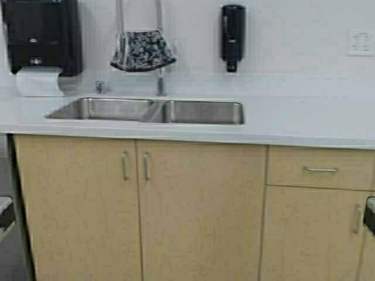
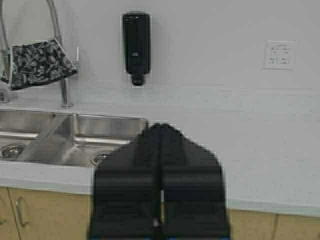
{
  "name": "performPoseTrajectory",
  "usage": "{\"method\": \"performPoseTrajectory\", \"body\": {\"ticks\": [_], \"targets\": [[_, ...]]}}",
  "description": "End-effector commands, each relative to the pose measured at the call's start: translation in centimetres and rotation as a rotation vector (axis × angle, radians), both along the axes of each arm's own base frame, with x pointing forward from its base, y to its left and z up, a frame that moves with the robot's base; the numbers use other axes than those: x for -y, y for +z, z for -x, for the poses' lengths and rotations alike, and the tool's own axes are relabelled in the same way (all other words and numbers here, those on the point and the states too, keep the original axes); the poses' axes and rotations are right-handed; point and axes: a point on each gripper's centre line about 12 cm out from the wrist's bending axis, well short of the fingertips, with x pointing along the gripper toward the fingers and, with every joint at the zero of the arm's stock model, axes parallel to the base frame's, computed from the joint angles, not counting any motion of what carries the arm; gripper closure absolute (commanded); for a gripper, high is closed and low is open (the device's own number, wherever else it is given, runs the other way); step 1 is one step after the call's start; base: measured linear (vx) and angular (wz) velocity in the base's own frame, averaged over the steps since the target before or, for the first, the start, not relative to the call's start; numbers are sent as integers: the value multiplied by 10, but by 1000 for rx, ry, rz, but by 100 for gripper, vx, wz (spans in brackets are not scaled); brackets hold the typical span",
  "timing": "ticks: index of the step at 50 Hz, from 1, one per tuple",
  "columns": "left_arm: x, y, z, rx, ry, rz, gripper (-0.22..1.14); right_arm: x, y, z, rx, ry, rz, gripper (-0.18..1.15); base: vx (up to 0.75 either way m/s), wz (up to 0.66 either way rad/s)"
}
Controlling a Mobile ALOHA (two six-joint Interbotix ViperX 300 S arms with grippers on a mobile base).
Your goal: Get the cloth and wipe up the spill under the wine glass
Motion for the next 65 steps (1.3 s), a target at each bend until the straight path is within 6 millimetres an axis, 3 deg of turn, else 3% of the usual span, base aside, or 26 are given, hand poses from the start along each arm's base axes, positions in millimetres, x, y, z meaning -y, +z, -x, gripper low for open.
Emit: {"method": "performPoseTrajectory", "body": {"ticks": [1, 14, 31, 54, 65], "targets": [[0, 5, -2, 20, -1, -4, 89, 0, 9, -2, 26, 1, -6, 91, 33, 25], [0, 4, -3, 22, -1, -4, 89, 0, 10, -4, 28, 5, -21, 91, 34, 24], [0, 2, -2, 18, -1, -4, 89, -15, 13, -4, 33, 85, -15, 91, 34, 17], [0, -1, 12, 49, -3, 5, 89, -29, 12, -6, -20, 153, 39, 91, 33, 7], [0, 3, 29, 95, -1, 13, 89, -54, 15, -10, -77, 272, 48, 91, 31, 1]]}}
